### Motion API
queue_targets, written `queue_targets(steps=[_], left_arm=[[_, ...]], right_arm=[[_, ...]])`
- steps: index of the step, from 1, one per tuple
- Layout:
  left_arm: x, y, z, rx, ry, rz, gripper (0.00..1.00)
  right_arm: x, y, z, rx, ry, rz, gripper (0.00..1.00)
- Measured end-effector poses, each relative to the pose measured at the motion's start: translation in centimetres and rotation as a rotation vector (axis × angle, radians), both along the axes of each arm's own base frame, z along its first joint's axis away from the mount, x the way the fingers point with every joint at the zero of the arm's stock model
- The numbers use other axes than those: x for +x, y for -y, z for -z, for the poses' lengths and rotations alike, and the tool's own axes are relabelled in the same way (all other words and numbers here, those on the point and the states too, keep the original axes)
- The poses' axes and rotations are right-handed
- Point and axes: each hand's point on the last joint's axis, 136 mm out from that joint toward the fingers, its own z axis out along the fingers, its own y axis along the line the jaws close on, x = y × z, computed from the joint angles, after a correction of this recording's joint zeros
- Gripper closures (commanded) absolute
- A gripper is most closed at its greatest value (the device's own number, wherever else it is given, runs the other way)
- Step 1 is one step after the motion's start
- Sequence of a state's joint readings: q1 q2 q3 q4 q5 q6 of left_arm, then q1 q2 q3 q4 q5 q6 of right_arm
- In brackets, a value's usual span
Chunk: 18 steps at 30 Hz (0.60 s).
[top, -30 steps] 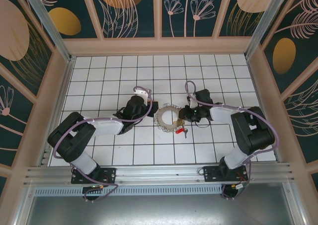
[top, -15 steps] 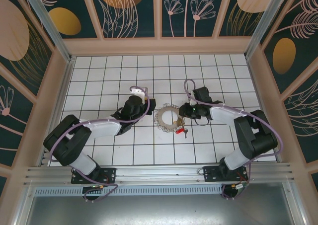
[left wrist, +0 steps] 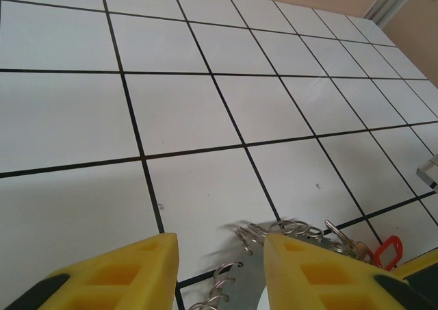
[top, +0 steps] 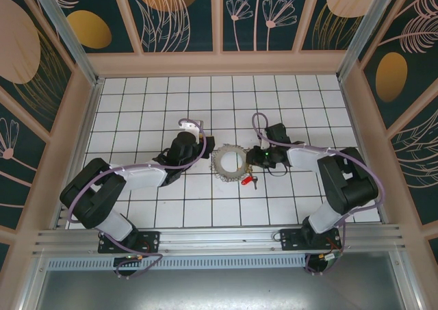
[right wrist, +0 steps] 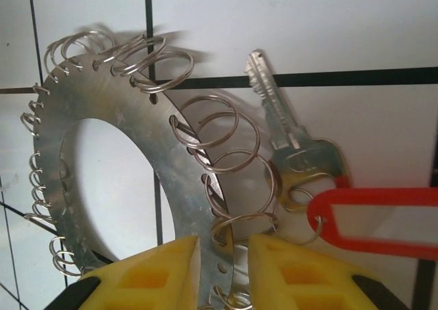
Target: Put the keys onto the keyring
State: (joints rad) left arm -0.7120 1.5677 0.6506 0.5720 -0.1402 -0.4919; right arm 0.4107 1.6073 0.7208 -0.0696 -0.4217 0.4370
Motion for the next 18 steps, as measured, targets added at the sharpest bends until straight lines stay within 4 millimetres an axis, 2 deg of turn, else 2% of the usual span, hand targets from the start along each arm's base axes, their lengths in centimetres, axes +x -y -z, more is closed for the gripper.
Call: queue_targets(steps=[6, 9, 11, 16, 18], left_arm=[[0.1, -0.3, 0.0, 0.009, 0.002, -0.017, 0.61], [0.2, -1.0, -0.6, 0.01, 0.021, -0.046, 0.61], [0.0, -1.7, -1.2, 0.01, 0.04, -0.072, 0.56], [-0.2, -4.0, -2.1, 0.036, 0.099, -0.147, 0.48], [-0.2, -4.7, -2.6, 0.047, 0.123, -0.175, 0.44]], right_arm=[[0.2, -0.6, 0.1, -0.006, 0.007, -0.015, 0.74], [0.8, 0.2, -1.1, -0.045, 0.069, 0.007, 0.73], [1.8, 1.0, -3.3, -0.073, 0.166, 0.036, 0.72], [4.1, 4.6, -13.0, -0.142, 0.571, 0.171, 0.67], [4.3, 6.2, -15.8, -0.179, 0.706, 0.228, 0.62]])
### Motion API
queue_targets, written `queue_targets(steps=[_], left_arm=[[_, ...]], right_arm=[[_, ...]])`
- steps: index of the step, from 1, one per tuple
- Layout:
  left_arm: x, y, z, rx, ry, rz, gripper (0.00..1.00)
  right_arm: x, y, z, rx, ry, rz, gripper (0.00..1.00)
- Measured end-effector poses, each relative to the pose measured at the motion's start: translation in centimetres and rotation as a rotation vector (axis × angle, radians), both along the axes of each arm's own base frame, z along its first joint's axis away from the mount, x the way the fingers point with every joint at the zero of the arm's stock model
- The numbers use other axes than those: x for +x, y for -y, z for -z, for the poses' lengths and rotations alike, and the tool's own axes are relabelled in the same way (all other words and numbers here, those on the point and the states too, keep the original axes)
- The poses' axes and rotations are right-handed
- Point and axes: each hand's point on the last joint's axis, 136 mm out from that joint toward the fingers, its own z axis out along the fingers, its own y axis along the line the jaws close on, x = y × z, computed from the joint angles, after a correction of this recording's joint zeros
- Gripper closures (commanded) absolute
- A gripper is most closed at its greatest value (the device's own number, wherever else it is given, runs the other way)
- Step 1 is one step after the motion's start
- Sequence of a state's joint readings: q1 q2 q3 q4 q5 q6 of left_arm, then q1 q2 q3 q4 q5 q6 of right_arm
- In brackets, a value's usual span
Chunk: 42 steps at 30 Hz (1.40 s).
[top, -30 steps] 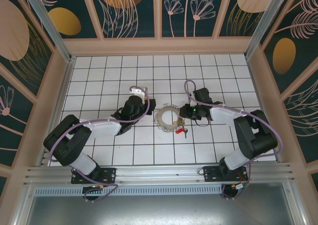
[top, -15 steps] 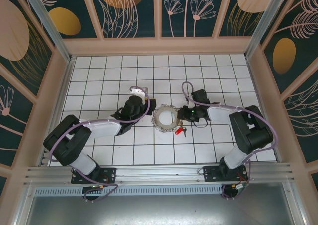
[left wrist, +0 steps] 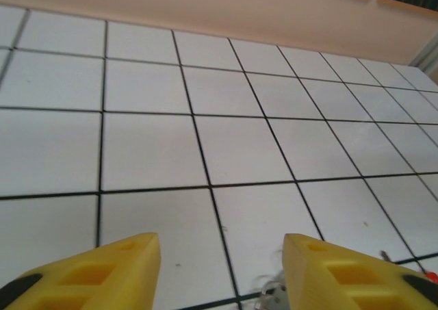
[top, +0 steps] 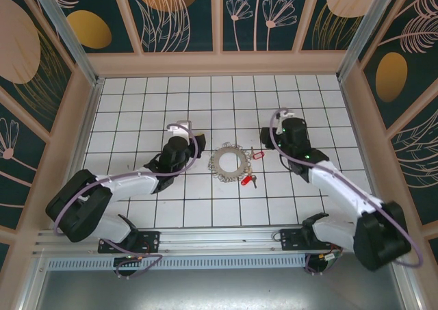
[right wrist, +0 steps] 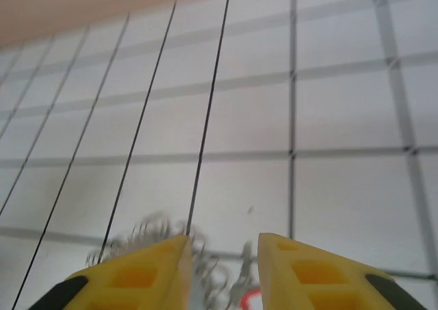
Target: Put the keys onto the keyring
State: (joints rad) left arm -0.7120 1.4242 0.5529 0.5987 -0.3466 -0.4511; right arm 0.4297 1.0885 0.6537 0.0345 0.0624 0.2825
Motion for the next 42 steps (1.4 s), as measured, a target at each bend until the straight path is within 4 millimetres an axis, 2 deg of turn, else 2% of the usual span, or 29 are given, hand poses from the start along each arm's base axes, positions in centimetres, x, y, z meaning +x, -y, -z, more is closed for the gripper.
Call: queue_targets(steps=[2, 3, 5, 9, 12, 15, 17, 19, 20, 22, 24, 29, 35, 39, 42], left_arm=[[0.1, -0.6, -0.5, 0.01, 0.023, -0.027, 0.39], [0.2, -0.9, -0.9, 0.018, 0.037, -0.041, 0.3], [0.4, -1.5, -1.6, 0.021, 0.06, -0.07, 0.02], [0.3, -3.1, -3.0, 0.018, 0.113, -0.141, 0.01], [0.1, -4.4, -3.4, 0.032, 0.132, -0.187, 0.01], [0.0, -5.6, -3.6, 0.052, 0.147, -0.231, 0.01], [-0.1, -6.4, -3.8, 0.068, 0.158, -0.258, 0.01], [-0.2, -7.1, -4.0, 0.086, 0.17, -0.284, 0.01], [-0.2, -7.4, -4.1, 0.096, 0.174, -0.295, 0.01], [-0.2, -8.1, -4.3, 0.117, 0.184, -0.318, 0.01], [-0.2, -8.7, -4.6, 0.138, 0.193, -0.338, 0.01], [-0.1, -9.8, -5.2, 0.185, 0.213, -0.367, 0.01], [0.0, -11.0, -5.4, 0.22, 0.22, -0.398, 0.01], [0.0, -11.9, -5.7, 0.232, 0.225, -0.421, 0.01], [0.1, -12.9, -5.6, 0.243, 0.225, -0.44, 0.01]], right_arm=[[0.0, 1.8, -1.4, -0.048, 0.096, 0.066, 0.52], [0.0, 2.8, -1.7, -0.079, 0.131, 0.104, 0.45], [0.2, 4.8, -1.1, -0.146, 0.167, 0.18, 0.43], [0.5, 10.6, 2.4, -0.27, 0.108, 0.387, 0.41], [0.4, 13.7, 3.6, -0.325, 0.074, 0.512, 0.4], [0.3, 15.0, 3.4, -0.33, 0.103, 0.572, 0.32], [0.3, 15.8, 3.4, -0.329, 0.125, 0.594, 0.31], [0.3, 16.6, 3.6, -0.325, 0.138, 0.616, 0.13], [0.4, 16.8, 3.6, -0.326, 0.145, 0.617, 0.09], [0.9, 17.2, 3.9, -0.323, 0.159, 0.611, 0.07], [1.3, 17.2, 4.5, -0.324, 0.165, 0.591, 0.02], [2.2, 16.5, 6.3, -0.329, 0.196, 0.502, 0.01], [3.4, 14.3, 8.2, -0.312, 0.239, 0.341, 0.02], [3.4, 14.2, 7.3, -0.258, 0.305, 0.285, 0.01], [2.0, 13.8, 7.3, -0.228, 0.357, 0.247, 0.01]])
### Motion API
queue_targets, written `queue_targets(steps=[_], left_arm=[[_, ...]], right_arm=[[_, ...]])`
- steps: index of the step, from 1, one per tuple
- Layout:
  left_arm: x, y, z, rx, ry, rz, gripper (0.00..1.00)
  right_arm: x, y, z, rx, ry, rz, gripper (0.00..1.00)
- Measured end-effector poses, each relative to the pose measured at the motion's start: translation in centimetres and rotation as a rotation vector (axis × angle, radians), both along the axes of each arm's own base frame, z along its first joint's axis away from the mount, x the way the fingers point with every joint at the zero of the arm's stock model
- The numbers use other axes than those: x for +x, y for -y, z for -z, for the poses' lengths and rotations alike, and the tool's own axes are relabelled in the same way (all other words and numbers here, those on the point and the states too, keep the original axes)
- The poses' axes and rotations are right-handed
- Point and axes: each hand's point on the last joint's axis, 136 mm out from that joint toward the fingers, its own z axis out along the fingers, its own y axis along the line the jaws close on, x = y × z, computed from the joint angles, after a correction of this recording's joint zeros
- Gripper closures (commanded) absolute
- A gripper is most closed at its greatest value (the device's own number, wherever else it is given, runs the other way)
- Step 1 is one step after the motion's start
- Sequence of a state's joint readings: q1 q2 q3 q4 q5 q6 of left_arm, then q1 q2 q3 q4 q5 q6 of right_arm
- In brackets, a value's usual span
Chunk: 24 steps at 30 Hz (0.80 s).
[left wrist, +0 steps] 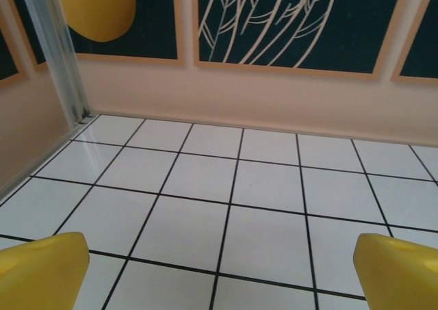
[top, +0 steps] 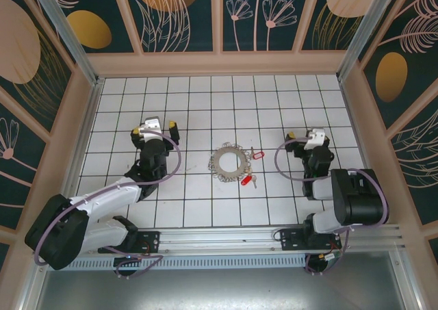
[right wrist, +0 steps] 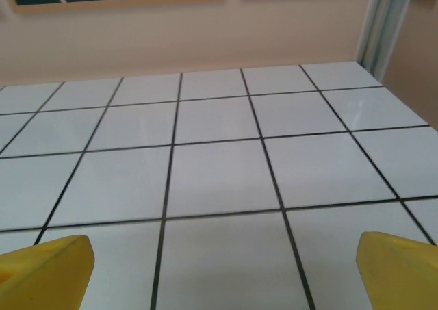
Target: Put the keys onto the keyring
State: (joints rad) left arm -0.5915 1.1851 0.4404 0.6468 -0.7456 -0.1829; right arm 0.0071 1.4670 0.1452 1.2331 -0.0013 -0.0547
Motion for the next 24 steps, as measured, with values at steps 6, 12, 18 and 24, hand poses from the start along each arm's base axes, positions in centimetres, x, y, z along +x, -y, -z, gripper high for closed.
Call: queue_targets(steps=[6, 12, 18, 24], left_arm=[[0.1, -2.9, -0.1, 0.004, 0.006, -0.058, 0.01], [0.5, -6.1, 0.5, 0.031, 0.004, -0.111, 0.01], [1.5, -7.7, 2.9, 0.097, -0.042, -0.131, 0.01], [3.0, -6.6, 7.4, 0.202, -0.143, -0.046, 0.01]], right_arm=[[1.6, 1.0, 0.4, 0.04, -0.018, 0.017, 0.01], [2.2, 1.2, -0.3, 0.044, 0.001, 0.025, 0.01], [2.2, 1.2, -0.3, 0.047, 0.001, 0.025, 0.01], [2.2, 1.2, -0.3, 0.047, 0.001, 0.025, 0.01]])
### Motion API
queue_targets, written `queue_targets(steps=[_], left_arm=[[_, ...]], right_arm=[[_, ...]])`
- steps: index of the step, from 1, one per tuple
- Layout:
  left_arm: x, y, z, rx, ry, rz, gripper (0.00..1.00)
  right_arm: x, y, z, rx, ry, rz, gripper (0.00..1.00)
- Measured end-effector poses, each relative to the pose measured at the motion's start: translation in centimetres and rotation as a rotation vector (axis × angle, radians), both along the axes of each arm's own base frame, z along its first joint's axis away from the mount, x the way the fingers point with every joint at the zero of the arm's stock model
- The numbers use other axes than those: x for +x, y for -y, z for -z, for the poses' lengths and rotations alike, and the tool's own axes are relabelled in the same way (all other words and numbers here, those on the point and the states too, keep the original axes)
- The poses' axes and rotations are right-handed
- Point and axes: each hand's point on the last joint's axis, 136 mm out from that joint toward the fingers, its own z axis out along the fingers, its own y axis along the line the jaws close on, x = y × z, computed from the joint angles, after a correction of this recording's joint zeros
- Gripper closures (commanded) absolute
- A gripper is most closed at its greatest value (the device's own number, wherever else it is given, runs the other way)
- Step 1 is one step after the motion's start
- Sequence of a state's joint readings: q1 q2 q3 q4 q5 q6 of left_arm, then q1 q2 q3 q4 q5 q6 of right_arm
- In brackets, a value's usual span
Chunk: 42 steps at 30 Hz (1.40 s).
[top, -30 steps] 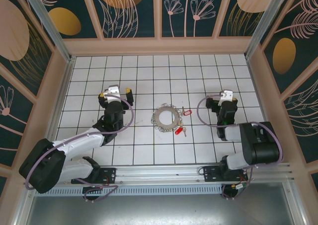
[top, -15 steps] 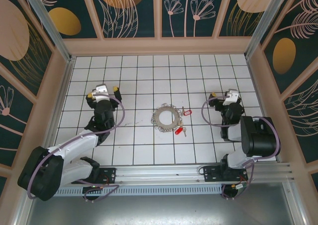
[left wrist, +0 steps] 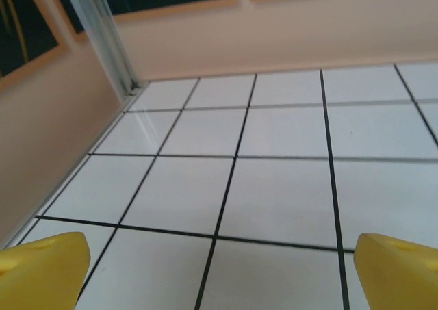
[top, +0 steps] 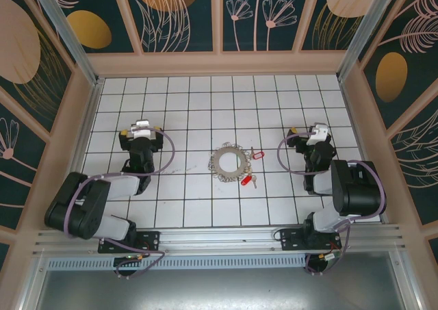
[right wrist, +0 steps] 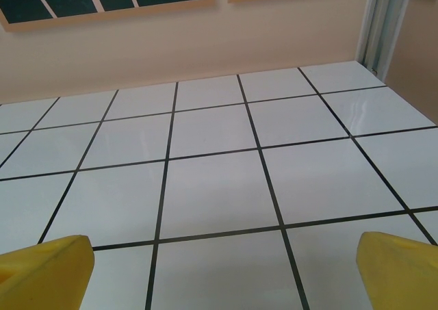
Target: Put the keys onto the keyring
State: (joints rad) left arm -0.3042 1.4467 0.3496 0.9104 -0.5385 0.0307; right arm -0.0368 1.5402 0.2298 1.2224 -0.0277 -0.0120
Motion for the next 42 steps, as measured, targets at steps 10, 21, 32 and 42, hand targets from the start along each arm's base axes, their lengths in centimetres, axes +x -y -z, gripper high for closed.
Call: queue_targets(steps=[10, 21, 32, 42], left_arm=[[-1.6, -3.0, -0.2, -0.063, 0.098, 0.098, 0.01], [-0.7, -3.4, 0.0, -0.173, 0.14, 0.163, 0.01], [-0.2, -4.1, -0.4, -0.199, 0.153, 0.122, 0.01], [-0.2, -4.1, -0.2, -0.199, 0.146, 0.121, 0.01]], right_arm=[[0.0, 0.0, 0.0, 0.003, 0.0, 0.0, 0.01], [0.0, 0.0, 0.0, 0.003, 0.0, 0.0, 0.01], [0.0, 0.0, 0.0, 0.003, 0.0, 0.0, 0.01], [0.0, 0.0, 0.0, 0.003, 0.0, 0.0, 0.01]])
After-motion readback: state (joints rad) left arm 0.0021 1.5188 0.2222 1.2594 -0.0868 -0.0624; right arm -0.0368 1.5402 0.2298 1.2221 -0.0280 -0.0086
